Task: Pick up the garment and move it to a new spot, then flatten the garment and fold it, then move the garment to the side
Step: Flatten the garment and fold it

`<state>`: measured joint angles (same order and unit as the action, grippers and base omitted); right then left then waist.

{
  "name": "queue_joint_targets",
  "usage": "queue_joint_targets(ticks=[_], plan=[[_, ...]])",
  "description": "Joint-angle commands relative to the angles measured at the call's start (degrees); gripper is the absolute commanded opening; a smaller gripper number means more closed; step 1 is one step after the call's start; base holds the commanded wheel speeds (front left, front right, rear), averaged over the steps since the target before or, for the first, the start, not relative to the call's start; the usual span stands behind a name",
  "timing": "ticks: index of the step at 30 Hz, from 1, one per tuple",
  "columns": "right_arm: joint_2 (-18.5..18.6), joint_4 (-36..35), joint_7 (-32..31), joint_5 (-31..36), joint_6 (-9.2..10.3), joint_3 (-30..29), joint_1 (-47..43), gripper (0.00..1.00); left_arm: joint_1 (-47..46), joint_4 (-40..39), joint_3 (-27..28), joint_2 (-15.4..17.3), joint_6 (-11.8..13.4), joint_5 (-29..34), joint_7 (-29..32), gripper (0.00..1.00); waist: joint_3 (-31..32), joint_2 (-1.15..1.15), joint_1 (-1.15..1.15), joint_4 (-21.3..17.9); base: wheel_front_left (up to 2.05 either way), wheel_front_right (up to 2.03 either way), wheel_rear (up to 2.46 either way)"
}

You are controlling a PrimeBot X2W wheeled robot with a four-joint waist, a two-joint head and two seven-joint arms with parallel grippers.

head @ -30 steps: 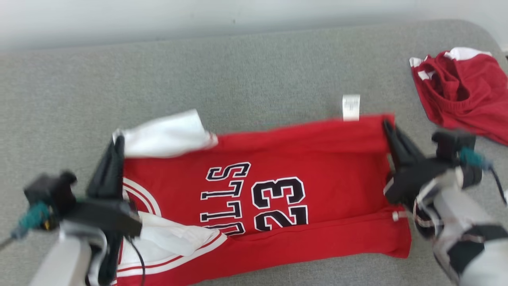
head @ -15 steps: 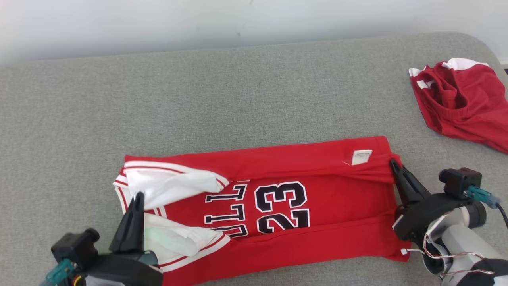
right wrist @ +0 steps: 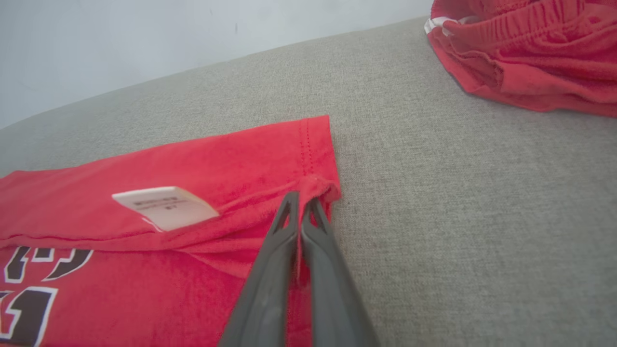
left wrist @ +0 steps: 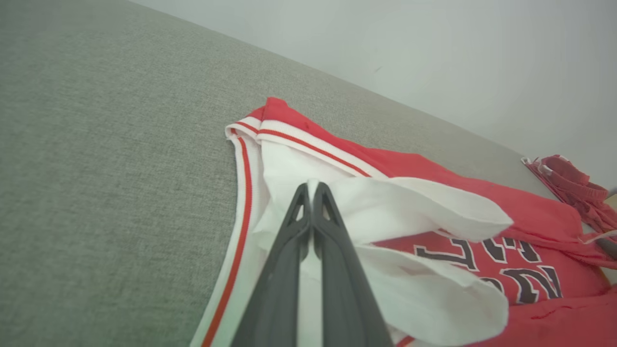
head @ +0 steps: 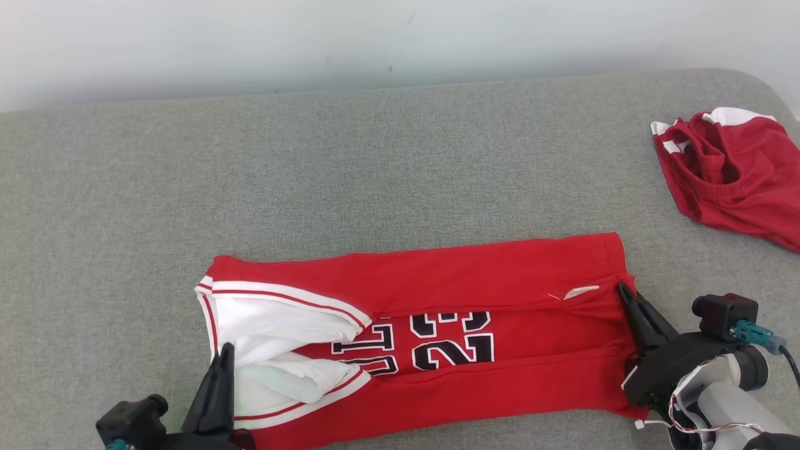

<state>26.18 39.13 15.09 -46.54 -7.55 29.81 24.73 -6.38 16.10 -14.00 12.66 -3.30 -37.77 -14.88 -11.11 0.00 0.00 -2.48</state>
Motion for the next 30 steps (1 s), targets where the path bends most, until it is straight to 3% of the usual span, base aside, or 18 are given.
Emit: queue_joint_targets(ticks=[1,2,9,10,11,12,13,14,15,23,30], plan=[[-0.3,0.3,0.1,-0.5,0.1,0.4,0.2,0.08,0.2,0.8,0.4,-0.3,-0.4,0.8,-0.4,0.0,0.1,0.0,0.0,0.0,0.0,0.0,0.0],[-0.4,0.4,0.1,-0.6,0.1,0.7,0.3,0.0,0.2,1.3,0.5,-0.4,-0.5,1.3,-0.4,0.0,0.2,0.0,0.0,0.0,0.0,0.0,0.0],[-0.1,1.5,0.1,-1.9,0.1,2.3,0.2,0.0,0.4,4.2,1.5,-1.5,-1.1,2.8,-0.4,0.0,0.6,0.0,0.0,0.2,0.0,0.0,0.0],[0.0,1.6,0.1,-2.1,0.1,2.4,0.1,0.0,0.3,4.3,2.1,-1.8,-1.1,3.0,-0.4,0.09,0.7,0.0,0.0,0.3,0.0,0.0,0.0],[0.0,1.6,0.1,-2.1,0.1,2.4,0.1,0.0,0.3,4.3,2.1,-1.8,-1.1,3.0,-0.4,0.09,0.7,0.0,0.0,0.3,0.0,0.0,0.0],[0.0,1.7,0.1,-2.2,0.1,2.5,0.1,0.13,0.2,4.4,2.4,-2.0,-1.1,3.5,-0.4,0.36,0.8,0.0,0.0,0.3,0.0,0.0,0.0],[-0.1,1.8,0.1,-2.4,0.1,2.7,-0.1,0.36,0.2,4.5,2.9,-2.2,-1.1,4.0,-0.4,1.0,0.9,0.0,0.0,0.3,0.0,0.0,0.0],[0.0,1.6,0.1,-2.2,0.1,2.6,-0.1,0.85,0.3,4.4,3.4,-2.5,-1.1,4.5,-0.4,1.0,1.0,0.0,0.0,0.3,0.0,0.0,0.0],[0.0,1.5,0.1,-2.4,0.1,2.5,-0.3,1.0,0.5,4.4,3.8,-2.8,-1.2,5.0,-0.4,1.0,1.2,0.0,0.0,0.3,0.0,0.0,0.0],[2.4,-4.1,0.1,-0.2,0.1,-1.8,-4.0,1.0,2.6,-1.3,11.7,-5.7,-1.8,11.0,-0.3,1.0,2.7,0.0,0.0,0.8,0.0,0.0,0.0],[0.8,-1.7,0.0,0.6,0.1,-2.1,-3.9,1.0,5.3,-7.9,17.7,-8.3,-1.5,20.5,-0.3,1.0,3.8,0.0,0.0,1.2,0.0,0.0,0.0]])
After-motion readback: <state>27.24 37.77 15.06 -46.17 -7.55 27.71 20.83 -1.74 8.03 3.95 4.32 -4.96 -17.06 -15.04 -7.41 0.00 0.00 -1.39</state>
